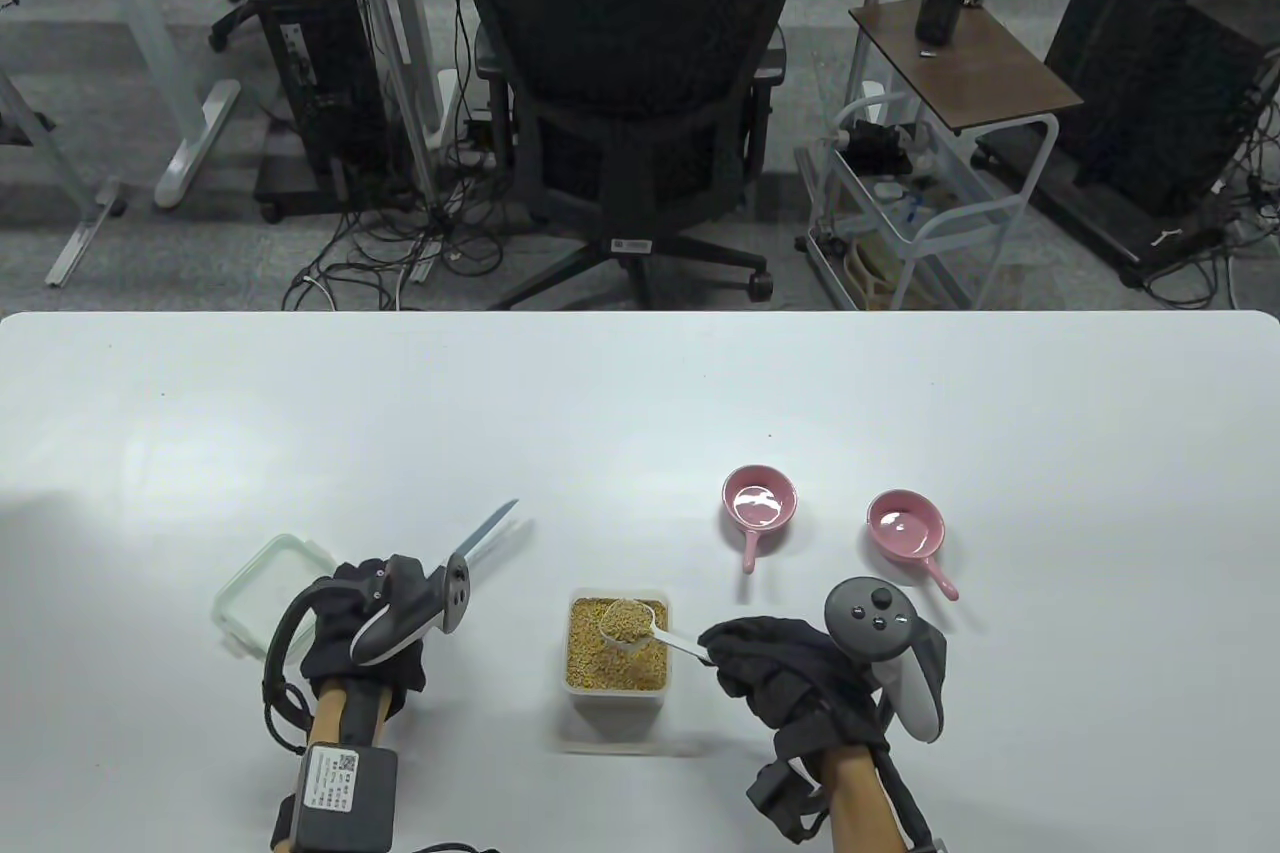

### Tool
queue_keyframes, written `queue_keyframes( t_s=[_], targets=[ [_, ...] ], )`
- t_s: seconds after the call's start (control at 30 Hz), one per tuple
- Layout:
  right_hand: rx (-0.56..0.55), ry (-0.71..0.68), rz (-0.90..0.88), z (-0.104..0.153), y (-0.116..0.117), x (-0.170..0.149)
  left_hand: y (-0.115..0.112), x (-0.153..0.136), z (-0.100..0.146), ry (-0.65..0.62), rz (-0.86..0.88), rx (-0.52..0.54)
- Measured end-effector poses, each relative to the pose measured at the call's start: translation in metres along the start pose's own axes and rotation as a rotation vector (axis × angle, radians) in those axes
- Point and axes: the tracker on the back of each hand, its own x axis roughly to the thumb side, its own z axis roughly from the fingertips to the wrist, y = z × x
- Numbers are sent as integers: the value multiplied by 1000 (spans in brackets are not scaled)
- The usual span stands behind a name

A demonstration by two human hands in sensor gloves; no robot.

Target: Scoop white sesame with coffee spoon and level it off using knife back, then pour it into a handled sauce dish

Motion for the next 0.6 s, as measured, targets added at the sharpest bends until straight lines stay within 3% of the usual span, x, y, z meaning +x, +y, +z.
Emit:
queue_keyframes(
  t_s=[0.2, 0.37, 0.5, 0.6],
  targets=[
    [-5, 0, 5, 0, -1, 0, 34, 7, 38, -128, 262, 170],
    [-5, -1, 20, 0, 1, 1, 44, 15, 65, -228, 548, 310],
    [-15, 5, 33, 0, 2, 1, 49, 26, 80, -347, 537, 348],
    [-24, 2, 31, 1, 1, 2, 51, 36, 86, -439, 567, 314]
  ],
)
